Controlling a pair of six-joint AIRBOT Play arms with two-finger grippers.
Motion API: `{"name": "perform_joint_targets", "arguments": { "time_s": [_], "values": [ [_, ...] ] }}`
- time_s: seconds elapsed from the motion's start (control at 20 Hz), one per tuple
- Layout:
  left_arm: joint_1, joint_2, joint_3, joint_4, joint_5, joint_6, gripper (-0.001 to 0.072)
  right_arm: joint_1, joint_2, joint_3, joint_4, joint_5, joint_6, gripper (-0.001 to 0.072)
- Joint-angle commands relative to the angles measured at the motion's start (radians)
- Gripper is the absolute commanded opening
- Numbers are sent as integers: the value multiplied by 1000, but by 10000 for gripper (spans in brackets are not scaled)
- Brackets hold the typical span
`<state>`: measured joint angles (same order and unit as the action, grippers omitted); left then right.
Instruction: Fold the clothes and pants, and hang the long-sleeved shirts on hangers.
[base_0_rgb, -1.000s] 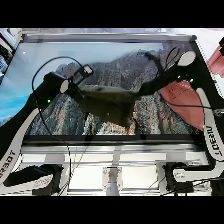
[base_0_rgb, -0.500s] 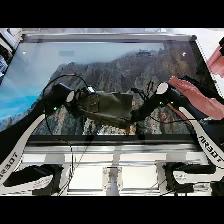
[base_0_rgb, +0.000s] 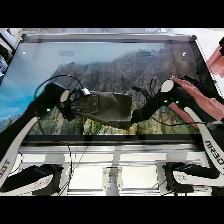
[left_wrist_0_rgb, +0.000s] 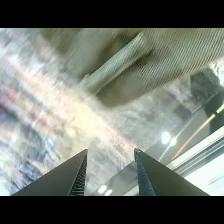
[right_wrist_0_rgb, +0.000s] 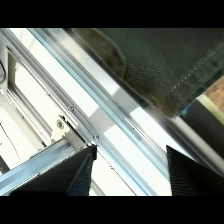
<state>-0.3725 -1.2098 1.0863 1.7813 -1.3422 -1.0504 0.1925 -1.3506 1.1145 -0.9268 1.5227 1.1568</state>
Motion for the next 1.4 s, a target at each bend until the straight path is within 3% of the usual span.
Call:
{"name": "perform_joint_targets", "arguments": {
  "time_s": [0.0, 0.2, 0.25, 0.35, 0.7, 1.1, 1.35],
  "values": [
    [130, 124, 0, -160, 18, -5, 374, -103, 111, 45, -10, -18, -48, 517],
    [370, 215, -3, -505, 31, -4, 393, -249, 101, 32, 45, -146, -106, 558],
    [415, 225, -8, -565, 26, -5, 487, -270, 70, 21, 76, -171, -119, 559],
    [481, 233, -23, -635, -2, -8, 534, -283, -32, 15, 128, -181, -132, 597],
    [522, 233, -113, -698, -31, -77, 536, -228, -342, 15, 306, -224, -146, 616],
    [522, 233, -131, -754, -31, -103, 536, -126, -402, 18, 298, -384, -84, 605],
    [522, 233, -131, -762, -31, -103, 536, -120, -447, 18, 298, -393, -50, 604]
  ]
}}
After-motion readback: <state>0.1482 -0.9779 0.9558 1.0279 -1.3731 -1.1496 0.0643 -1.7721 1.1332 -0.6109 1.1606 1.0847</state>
